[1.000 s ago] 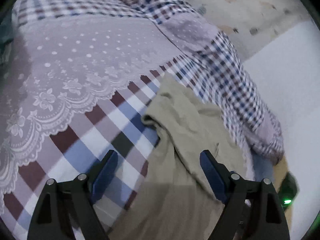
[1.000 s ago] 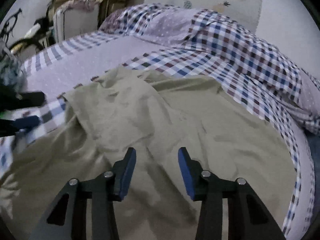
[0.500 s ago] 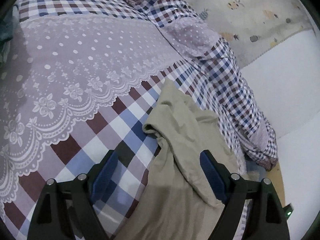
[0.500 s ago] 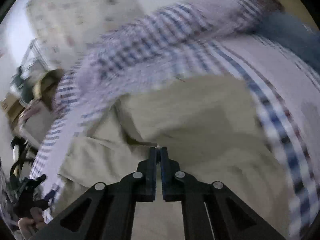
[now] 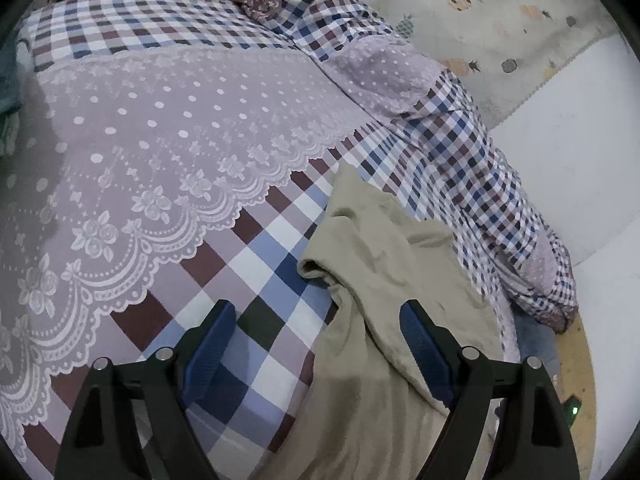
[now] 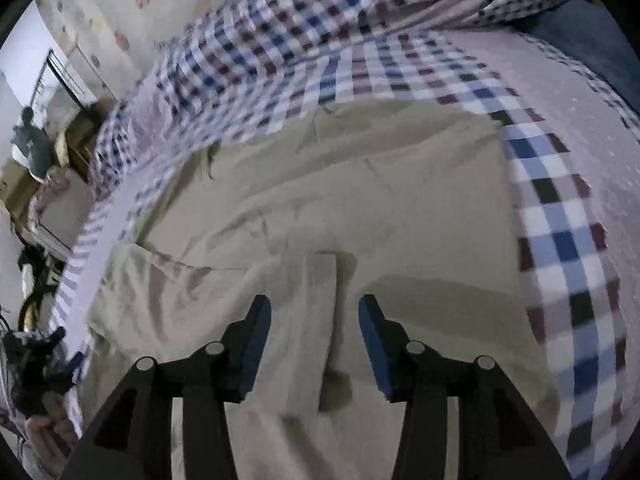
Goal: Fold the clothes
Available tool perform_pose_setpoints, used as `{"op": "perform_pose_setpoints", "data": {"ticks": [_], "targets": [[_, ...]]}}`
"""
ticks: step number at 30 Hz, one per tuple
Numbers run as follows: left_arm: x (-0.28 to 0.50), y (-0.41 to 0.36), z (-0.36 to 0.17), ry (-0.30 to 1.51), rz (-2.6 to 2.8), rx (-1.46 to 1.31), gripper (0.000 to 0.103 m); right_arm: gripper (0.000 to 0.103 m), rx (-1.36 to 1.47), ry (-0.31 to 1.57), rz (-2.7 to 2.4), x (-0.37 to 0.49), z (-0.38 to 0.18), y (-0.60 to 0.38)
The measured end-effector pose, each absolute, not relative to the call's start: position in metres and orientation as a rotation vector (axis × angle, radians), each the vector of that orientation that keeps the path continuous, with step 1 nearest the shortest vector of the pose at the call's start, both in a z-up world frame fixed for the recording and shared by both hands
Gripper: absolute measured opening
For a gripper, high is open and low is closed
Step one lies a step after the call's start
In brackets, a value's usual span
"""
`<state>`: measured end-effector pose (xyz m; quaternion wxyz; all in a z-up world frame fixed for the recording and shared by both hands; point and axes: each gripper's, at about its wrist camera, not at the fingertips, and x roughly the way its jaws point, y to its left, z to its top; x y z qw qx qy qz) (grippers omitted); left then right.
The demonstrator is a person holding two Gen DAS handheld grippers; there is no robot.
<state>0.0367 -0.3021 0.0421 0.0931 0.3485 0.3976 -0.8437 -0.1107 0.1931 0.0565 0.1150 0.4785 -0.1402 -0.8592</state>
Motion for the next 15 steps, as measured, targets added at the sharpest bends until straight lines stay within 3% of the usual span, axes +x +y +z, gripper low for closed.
{"op": "perform_pose_setpoints", "data": {"ticks": [6, 7, 8, 10, 15], "targets": [[0.036, -0.308, 0.042, 1.185, -2.488, 1.019, 0.087, 0.048, 1.455, -0.279, -2.502, -0.132, 0.043, 0.173], [0.035, -0.308, 0.042, 1.183, -2.487, 1.017, 0.087, 0.039, 1.436, -0.234, -2.503, -0.132, 0.045, 0.168], [0.035, -0.308, 0.042, 1.18, -2.485, 1.015, 0.087, 0.019, 1.417, -0.172, -2.513, -0.131, 0.049, 0.162], [0.035, -0.309, 0.042, 1.178, -2.485, 1.013, 0.087, 0.002, 1.399, -0.095, -2.536, -0.129, 0.055, 0.156], [0.037, -0.31, 0.043, 1.173, -2.485, 1.005, 0.087, 0.0, 1.303, -0.07, -2.574, -0.124, 0.079, 0.159]]}}
